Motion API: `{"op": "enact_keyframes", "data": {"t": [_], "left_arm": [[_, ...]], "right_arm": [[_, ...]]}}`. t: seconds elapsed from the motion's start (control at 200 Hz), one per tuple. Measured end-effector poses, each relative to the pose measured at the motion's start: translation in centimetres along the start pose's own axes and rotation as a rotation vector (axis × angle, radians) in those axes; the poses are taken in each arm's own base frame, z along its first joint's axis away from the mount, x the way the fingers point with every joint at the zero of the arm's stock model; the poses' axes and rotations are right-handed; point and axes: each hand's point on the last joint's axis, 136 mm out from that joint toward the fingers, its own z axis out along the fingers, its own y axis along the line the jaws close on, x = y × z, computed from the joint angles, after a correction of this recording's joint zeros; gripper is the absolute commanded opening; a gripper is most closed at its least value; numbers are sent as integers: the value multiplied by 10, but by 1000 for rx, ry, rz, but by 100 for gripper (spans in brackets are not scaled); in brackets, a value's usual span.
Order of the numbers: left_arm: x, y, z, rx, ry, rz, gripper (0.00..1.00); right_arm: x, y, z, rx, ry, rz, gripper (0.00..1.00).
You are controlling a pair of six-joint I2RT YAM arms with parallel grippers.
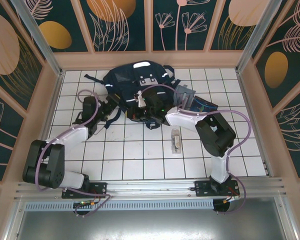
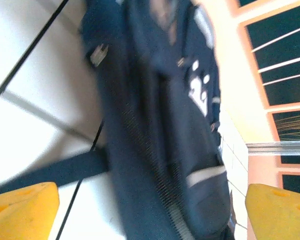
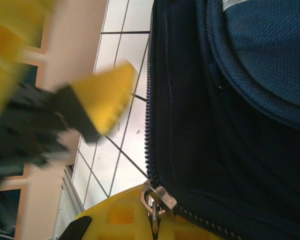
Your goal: Pack books, pencil case, and school supplies into a backpack
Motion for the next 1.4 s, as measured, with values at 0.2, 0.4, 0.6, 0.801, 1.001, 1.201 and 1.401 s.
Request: {"op": "enact_keyframes", "data": {"t": [0.2,0.4,0.6,0.801,1.001,1.201,1.401], "left_arm": [[26,21,7,-17,64,-110,86],[32,13,27,53,81,-187,66],[42,3,40,125,116,-222,0],[43,3,41,120,122,-199,0],[36,6,38,114,108,-161,0],[32,4,40,105,116,-121,0],[22,8,40,70,110,-81,0]], "right_arm": [[1,11,4,-41,7,37,0],[4,16,7,-79,-7,93,0],[17,0,8,-55,14,150,0],[26,-11,-1,9,54,119,0],[32,-28,-37,116,121,67,0],[35,-55,-66,236,193,8,0],[28,-92,-100,361,213,-30,0]]}}
